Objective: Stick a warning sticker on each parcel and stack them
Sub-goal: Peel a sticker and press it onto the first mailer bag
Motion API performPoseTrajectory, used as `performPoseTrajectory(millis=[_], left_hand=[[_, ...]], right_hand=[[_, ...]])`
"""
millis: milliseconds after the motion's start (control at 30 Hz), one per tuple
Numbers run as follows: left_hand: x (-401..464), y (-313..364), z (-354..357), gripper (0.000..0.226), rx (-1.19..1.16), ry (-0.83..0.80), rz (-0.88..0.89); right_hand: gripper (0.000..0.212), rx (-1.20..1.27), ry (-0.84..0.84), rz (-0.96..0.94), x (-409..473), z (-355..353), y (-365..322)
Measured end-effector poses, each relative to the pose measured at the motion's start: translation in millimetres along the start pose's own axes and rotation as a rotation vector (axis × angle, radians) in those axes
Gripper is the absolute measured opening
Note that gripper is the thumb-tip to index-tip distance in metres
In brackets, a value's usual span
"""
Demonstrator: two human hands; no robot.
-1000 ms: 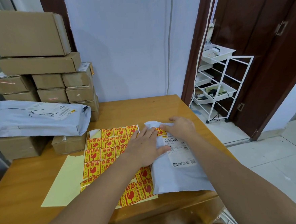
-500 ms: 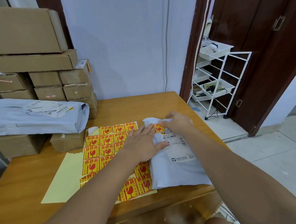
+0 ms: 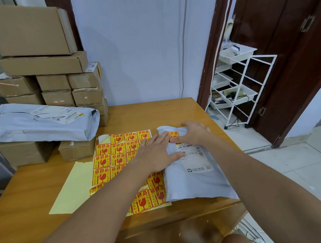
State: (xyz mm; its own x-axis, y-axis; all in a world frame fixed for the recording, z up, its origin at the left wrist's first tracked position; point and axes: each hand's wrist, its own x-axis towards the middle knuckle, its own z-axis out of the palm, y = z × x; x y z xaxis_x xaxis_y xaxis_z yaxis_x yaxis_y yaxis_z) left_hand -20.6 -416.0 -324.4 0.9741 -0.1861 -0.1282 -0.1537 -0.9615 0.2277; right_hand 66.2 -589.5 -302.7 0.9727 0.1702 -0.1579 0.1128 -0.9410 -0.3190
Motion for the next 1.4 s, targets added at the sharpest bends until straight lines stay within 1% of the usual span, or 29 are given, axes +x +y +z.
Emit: performPoseTrajectory(millis=[100, 167, 267, 333, 433, 533, 667, 733, 833, 900, 967, 1000, 1067, 1267, 1333, 1400], left_hand=[[-0.3, -1.3, 0.3, 0.103, -0.003, -0.001, -0.002], [-0.2, -1.8, 1.1, 0.103, -0.005, 0.004, -0.001], [0.3, -2.5, 2.5, 0.104, -0.005, 0.006, -0.002], [0.1, -2.3, 2.4, 0.104, -0.004, 0.006, -0.001], [-0.8, -1.4, 1.5, 0.104, -0.006, 0.004, 0.0], [-1.7, -1.2, 0.9, 0.103, 0.006, 0.018, -0.001], [-4.2, 0.7, -0.7, 0.101, -0.001, 0.021, -0.004], [-4.8, 0.8, -1.1, 0.1, -0.012, 0.021, -0.007], [-5.5, 0.8, -1.0, 0.1, -0.036, 0.017, -0.017], [-5.8, 0.4, -1.6, 0.099, -0.045, 0.015, -0.02], [-5.9, 0.2, -2.3, 0.098, -0.048, 0.018, -0.017], [-5.9, 0.5, -2.5, 0.096, -0.046, 0.018, -0.015], [-6.2, 1.0, -2.9, 0.095, -0.043, 0.015, -0.014], [-8.1, 1.5, -4.0, 0.091, -0.01, 0.035, -0.011], [-8.8, 2.3, -3.6, 0.091, -0.015, 0.047, -0.019], [-9.2, 2.7, -3.5, 0.091, -0.009, 0.055, -0.024]], right_hand=[[0.112, -0.012, -0.044, 0.014, 1.9, -0.9, 0.7], [0.104, 0.07, -0.047, 0.057, 5.7, -2.5, 1.7], [0.083, 0.113, 0.047, 0.106, 8.5, 0.3, 1.5], [0.078, 0.13, 0.094, 0.109, 7.6, 2.3, 1.2], [0.076, 0.151, 0.099, 0.121, 6.1, 1.7, 1.2], [0.081, 0.111, 0.103, 0.129, 4.6, 3.4, -2.0], [0.097, 0.046, 0.109, 0.136, 1.9, 7.2, -5.8], [0.096, 0.043, 0.119, 0.124, 2.8, 7.6, -4.9], [0.097, 0.051, 0.049, 0.162, 6.3, 3.3, -5.7], [0.109, 0.055, 0.006, 0.188, 8.2, 2.0, -8.8], [0.122, 0.037, 0.016, 0.206, 8.0, 3.8, -11.2], [0.122, 0.015, 0.028, 0.208, 7.6, 4.7, -12.0], [0.116, -0.006, 0.036, 0.21, 8.5, 5.8, -11.9], [0.109, -0.036, 0.006, 0.222, 11.5, 5.4, -13.3], [0.114, 0.0, -0.017, 0.239, 10.4, 3.0, -14.4], [0.127, -0.01, -0.022, 0.238, 7.5, 1.4, -17.0]])
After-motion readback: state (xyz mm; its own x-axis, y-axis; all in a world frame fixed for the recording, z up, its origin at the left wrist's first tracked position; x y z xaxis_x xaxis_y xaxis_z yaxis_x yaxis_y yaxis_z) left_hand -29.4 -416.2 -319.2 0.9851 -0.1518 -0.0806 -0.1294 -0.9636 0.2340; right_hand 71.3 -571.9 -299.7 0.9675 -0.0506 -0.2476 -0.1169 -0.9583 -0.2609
